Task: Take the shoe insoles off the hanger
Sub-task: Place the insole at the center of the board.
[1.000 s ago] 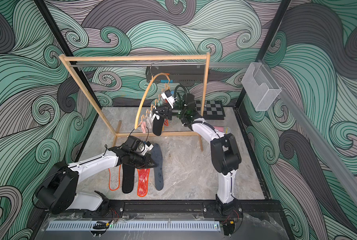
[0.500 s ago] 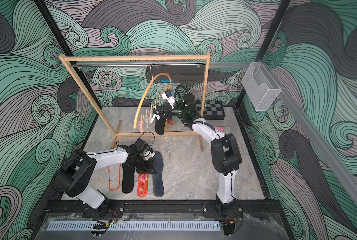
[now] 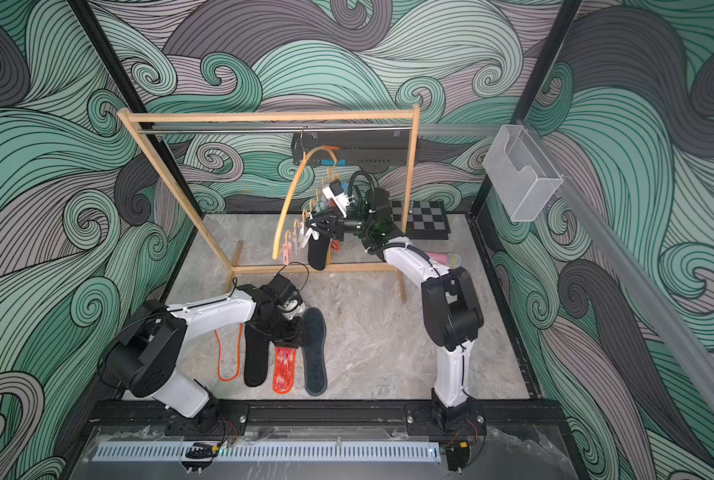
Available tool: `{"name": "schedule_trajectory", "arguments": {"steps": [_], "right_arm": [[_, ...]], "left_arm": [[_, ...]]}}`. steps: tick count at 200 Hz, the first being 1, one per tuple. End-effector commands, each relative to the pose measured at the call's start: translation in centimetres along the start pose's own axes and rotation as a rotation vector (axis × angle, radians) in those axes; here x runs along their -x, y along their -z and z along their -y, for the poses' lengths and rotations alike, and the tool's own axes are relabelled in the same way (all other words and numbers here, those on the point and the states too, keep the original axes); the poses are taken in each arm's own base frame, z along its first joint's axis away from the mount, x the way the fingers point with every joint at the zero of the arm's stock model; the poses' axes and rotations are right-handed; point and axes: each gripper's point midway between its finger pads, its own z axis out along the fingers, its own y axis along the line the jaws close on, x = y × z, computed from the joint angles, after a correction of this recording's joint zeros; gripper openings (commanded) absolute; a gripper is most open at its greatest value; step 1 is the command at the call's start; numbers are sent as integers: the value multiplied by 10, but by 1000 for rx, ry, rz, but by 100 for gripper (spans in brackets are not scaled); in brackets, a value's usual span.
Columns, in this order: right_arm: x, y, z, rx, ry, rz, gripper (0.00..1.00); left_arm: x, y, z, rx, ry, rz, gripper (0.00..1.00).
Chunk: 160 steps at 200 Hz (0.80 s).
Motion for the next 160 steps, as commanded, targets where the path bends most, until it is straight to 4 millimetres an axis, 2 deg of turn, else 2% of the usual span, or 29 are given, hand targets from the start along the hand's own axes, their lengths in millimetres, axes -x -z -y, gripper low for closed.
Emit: {"name": "schedule_trajectory", "arguments": {"steps": [1,28,42,45,70,106,160], "right_arm": [[0,0,-8,9,-7,-7,11],[0,1,-9,9,-7,-7,11],[0,1,-9,10,-4,-8,11],[0,1,-9,9,-3,-7,11],[2,1,-10,3,5,0,11],[2,2,-9,3,1,-3,12],[4,3,-11,3,9,1,13]], "left_arm": [[1,24,7,37,-51,29,37],[-4,39,11,39,-75,50,37],[-9,47,6,74,-75,53,37],[-9,54,8,78,-84,79,37],[-11,82,-11,201,-49,164,35],[-15,117,-24,281,-51,286,35],[-9,136,-16,233,-121,445,35]]}}
